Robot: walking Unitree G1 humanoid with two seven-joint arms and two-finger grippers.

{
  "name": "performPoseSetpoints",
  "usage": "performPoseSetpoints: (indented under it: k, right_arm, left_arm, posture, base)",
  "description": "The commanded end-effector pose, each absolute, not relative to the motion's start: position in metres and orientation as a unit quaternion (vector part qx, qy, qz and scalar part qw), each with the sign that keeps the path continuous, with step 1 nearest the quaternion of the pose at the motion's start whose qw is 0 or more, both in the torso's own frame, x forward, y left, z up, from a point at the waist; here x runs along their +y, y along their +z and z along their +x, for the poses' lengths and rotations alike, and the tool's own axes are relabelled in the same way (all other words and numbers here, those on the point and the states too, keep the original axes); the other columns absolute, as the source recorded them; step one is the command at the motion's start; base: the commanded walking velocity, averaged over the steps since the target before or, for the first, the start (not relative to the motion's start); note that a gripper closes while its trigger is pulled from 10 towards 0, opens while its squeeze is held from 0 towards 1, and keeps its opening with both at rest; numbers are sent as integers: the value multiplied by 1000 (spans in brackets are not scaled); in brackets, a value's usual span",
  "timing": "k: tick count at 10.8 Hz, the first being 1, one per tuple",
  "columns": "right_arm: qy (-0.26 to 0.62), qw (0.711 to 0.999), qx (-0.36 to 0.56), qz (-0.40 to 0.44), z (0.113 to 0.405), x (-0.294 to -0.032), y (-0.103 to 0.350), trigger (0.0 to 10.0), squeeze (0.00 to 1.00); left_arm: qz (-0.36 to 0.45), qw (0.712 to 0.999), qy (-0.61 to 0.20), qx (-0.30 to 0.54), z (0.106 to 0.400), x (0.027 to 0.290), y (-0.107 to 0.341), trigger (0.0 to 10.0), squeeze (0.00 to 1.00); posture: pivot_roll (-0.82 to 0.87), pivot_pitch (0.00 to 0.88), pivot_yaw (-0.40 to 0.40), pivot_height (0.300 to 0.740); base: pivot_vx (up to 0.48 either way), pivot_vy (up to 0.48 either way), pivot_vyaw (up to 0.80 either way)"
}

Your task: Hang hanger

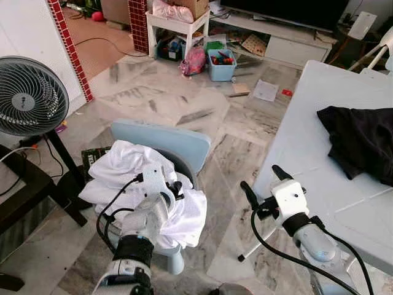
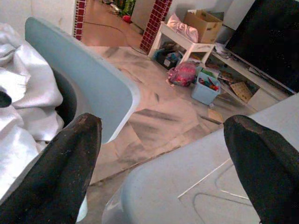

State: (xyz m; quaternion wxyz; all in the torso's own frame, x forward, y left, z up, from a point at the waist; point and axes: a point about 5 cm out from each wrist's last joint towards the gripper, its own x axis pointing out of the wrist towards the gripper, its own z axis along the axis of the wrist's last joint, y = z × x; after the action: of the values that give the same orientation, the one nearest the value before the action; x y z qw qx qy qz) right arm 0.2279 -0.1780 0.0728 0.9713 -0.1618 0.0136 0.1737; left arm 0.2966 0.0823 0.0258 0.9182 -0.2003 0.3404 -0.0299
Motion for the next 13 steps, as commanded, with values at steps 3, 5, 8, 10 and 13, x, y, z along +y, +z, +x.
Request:
performPoseSetpoints:
  k: [3,5,8,10,13]
  right_arm:
    - [176,970,13,-167,228,-179,72,10000,0]
    - [178,970,13,-167,229,-177,72,10000,0]
    - [176,970,12,-169,231,-179,72,10000,0]
    - [177,970,10,-167,233,-176,71,10000,0]
    - [180,970,7,-161,240,-170,68,10000,0]
  left_arm:
    - [-216,912,-39,347,299,78,26,0,0]
    - [-218,912,-40,346,299,77,26,0,0]
    - [-212,916,-41,338,301,77,27,0,0]
    - [-190,924,-43,330,300,83,26,0,0]
    - [-30,956,-121,264,309,97,36,0,0]
  posture:
    - [-96,3,-62,740]
    - [-95,1,-60,740]
    - [-91,0,-62,740]
    - [-84,0,-62,740]
    - [-58,0,-70,740]
  base:
    - [0,0,0]
    - [0,0,0]
    - [0,0,0]
    - [0,0,0]
    - [0,0,0]
